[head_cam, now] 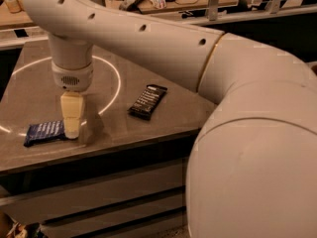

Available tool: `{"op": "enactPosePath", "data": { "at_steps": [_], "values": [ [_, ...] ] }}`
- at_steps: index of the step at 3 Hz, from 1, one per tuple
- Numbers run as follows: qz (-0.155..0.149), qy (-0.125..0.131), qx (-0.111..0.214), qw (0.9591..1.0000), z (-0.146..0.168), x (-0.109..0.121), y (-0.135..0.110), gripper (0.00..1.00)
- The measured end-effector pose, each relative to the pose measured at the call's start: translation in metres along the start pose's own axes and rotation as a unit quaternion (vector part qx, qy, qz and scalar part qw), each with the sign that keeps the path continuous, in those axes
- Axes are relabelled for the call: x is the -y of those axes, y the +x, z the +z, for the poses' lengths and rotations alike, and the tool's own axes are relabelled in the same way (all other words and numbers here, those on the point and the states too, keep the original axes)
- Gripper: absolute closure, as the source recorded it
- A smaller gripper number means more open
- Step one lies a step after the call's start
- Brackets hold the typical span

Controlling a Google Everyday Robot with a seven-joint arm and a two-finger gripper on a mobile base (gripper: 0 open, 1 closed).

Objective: Move rxbar blueberry near rxbar chocolate

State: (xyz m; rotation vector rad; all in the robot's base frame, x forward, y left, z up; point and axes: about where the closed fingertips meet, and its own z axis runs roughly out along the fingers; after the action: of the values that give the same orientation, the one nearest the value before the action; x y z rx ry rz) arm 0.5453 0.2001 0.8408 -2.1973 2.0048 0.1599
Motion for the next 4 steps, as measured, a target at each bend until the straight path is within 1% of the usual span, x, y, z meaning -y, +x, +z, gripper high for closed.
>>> {"op": "enactPosePath", "data": {
  "at_steps": [1,2,3,4],
  "values": [
    [0.006,-0.013,-0.011,0.9998,0.022,-0.018,-0.015,0.0],
    [0.019,-0.014,-0.019,0.9995,0.036,-0.032,-0.029,0.17],
    [0.026,-0.009,-0.024,0.9993,0.037,-0.037,-0.033,0.4],
    [0.026,-0.009,-0.024,0.9993,0.031,-0.037,-0.034,0.64]
  ]
}}
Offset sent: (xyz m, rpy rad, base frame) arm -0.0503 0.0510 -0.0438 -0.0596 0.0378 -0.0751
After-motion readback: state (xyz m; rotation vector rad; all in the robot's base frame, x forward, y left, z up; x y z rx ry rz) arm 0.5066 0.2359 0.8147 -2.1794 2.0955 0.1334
